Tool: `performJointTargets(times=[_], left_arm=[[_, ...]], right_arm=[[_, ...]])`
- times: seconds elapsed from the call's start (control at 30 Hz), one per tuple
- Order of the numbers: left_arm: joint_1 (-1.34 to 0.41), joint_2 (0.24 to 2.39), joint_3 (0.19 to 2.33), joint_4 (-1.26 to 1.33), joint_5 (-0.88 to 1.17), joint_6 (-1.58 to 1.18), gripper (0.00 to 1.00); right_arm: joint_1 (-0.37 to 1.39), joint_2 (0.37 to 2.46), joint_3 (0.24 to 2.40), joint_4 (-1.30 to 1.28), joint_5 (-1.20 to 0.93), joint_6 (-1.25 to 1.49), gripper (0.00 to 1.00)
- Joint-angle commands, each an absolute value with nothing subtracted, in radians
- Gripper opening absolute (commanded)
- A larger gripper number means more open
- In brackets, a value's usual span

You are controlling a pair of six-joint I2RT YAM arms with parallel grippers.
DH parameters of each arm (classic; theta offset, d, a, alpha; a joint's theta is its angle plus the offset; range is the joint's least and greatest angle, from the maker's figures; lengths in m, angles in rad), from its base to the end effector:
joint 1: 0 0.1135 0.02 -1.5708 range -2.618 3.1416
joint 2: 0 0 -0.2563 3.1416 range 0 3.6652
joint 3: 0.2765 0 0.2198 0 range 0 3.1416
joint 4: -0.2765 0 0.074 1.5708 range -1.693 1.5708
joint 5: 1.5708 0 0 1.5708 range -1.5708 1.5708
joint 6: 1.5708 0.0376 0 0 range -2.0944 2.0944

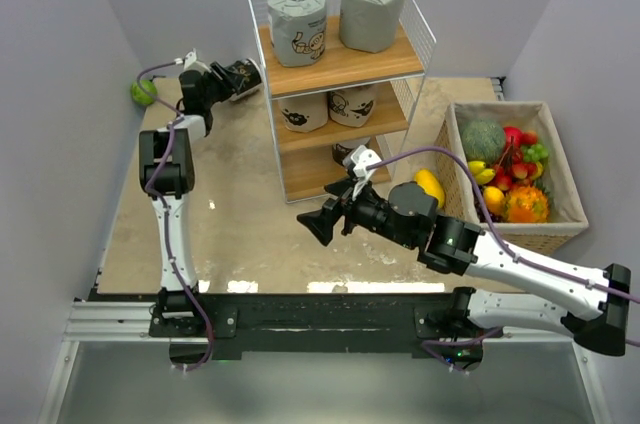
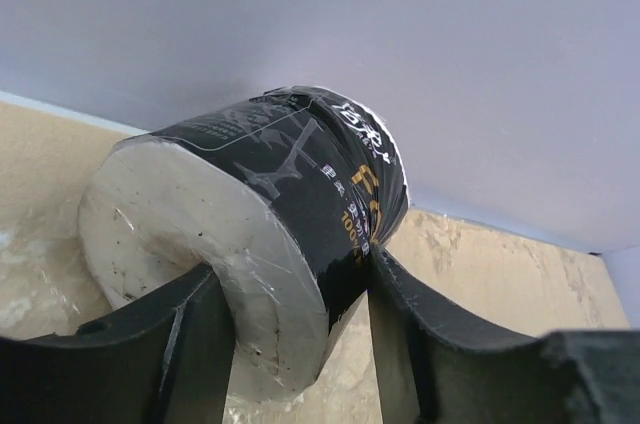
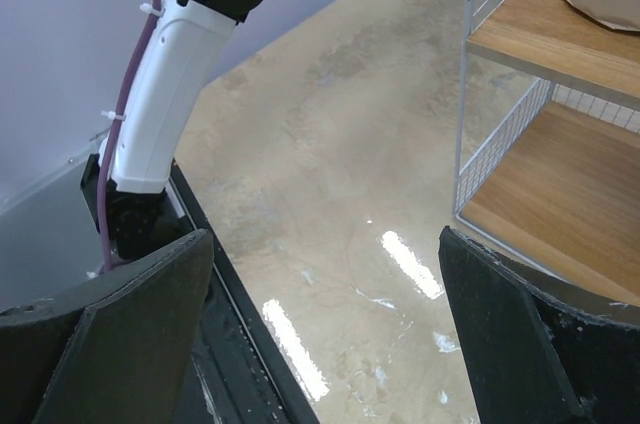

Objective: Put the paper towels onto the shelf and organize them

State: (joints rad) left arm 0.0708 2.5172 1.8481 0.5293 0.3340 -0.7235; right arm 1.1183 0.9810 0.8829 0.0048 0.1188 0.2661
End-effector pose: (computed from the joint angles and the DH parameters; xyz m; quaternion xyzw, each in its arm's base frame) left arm 0.5390 0.0259 0.1640 -0.1873 0.7285 -0.3262 0.5725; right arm 0.0935 0.1821 0.3551 -0.2686 0.6885 0.3952 0.5455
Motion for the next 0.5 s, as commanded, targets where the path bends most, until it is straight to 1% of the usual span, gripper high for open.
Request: performJointTargets(times=[0.0,0.07,0.13,0.17,0.23,0.27,0.33,0.4,0.43,0.47], left_arm=[[0.08,2.358,1.711,0.584,0.354,-0.709,0.46],[0.087,2.268,1.64,0.583,0.359,-0.706,0.44],[0.097,2.199,1.519,0.586,0.371,-0.709,0.42],[0.1,2.125,1.472,0.586,0.374,-0.71,0.42],[0.107,2.047,1.327,0.581,0.382,-0.71,0.42],[0.107,1.967,1.28,0.578,0.385,-0.709,0.42],[0.107,1.884,1.154,0.525,0.393,-0.707,0.4],[0.109,1.751,1.039,0.442,0.391,-0.698,0.37],[0.109,1.658,0.999,0.413,0.388,-0.695,0.37],[0.109,1.608,0.929,0.375,0.364,-0.69,0.37]], right_arm=[[1.12,0.989,0.957,0.003,0.182,0.279,0.97],[1.118,0.983,0.963,-0.055,0.204,0.323,0.97],[1.118,0.974,0.956,-0.078,0.222,0.365,0.97],[1.118,0.959,0.95,-0.099,0.23,0.379,0.97],[1.118,0.942,0.933,-0.124,0.242,0.425,0.97],[1.118,0.919,0.927,-0.136,0.247,0.437,0.97],[1.12,0.896,0.904,-0.149,0.261,0.477,0.97],[1.12,0.862,0.899,-0.186,0.271,0.514,0.98],[1.12,0.848,0.896,-0.193,0.272,0.521,0.98],[1.12,0.836,0.89,-0.204,0.27,0.529,0.98]])
